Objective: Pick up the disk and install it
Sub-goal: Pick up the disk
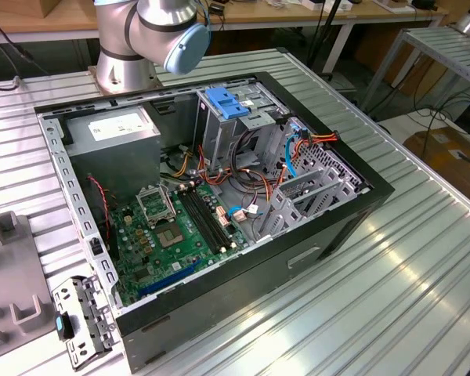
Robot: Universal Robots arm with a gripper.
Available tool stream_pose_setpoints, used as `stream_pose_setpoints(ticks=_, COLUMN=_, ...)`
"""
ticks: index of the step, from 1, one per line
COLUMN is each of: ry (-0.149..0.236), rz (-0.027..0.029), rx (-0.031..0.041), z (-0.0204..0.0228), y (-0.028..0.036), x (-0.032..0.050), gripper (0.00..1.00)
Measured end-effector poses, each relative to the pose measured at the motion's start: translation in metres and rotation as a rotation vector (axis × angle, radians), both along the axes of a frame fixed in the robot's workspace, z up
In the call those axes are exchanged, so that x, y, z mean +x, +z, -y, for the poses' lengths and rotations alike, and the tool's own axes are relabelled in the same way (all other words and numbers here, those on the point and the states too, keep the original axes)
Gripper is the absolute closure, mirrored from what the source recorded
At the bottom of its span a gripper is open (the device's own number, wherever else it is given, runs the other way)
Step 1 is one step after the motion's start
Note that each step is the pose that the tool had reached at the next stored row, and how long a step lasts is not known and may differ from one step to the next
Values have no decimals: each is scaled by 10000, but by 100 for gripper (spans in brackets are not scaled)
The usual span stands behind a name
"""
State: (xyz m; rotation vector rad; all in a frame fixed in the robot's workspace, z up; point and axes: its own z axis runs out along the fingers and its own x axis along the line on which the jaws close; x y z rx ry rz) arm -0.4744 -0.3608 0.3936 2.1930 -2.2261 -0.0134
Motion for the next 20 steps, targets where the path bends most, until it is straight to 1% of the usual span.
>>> stream_pose_setpoints(ticks=20, ry=0, rz=0, rx=0, z=0, y=72, x=0, gripper=63)
